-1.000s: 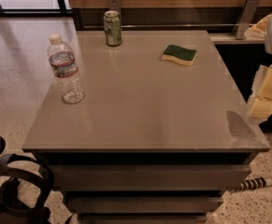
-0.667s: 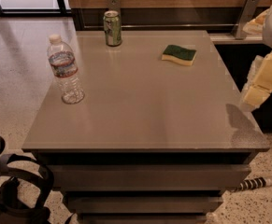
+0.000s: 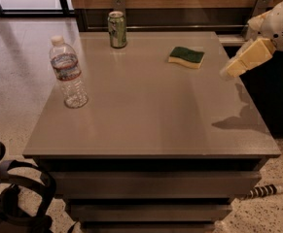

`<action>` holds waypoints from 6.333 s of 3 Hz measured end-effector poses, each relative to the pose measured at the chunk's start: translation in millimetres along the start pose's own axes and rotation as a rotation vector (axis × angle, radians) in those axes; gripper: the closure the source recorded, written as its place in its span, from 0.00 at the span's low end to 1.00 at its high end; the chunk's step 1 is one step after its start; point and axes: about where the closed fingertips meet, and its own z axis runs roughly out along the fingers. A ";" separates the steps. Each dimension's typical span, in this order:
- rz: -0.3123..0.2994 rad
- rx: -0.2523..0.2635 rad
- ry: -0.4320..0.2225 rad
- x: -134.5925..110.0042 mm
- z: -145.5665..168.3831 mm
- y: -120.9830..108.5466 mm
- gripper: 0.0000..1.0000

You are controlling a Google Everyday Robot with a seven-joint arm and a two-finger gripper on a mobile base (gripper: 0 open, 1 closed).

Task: Move sponge near water bottle

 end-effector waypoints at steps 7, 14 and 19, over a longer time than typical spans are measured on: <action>0.221 0.097 -0.452 -41.6 134.4 -80.4 0.00; 0.346 0.081 -0.441 7.3 223.5 -105.4 0.00; 0.341 0.058 -0.441 -0.3 235.8 -97.7 1.00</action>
Offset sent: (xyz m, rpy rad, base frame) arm 0.0283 0.0012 -0.0178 0.1468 -0.0449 -0.0682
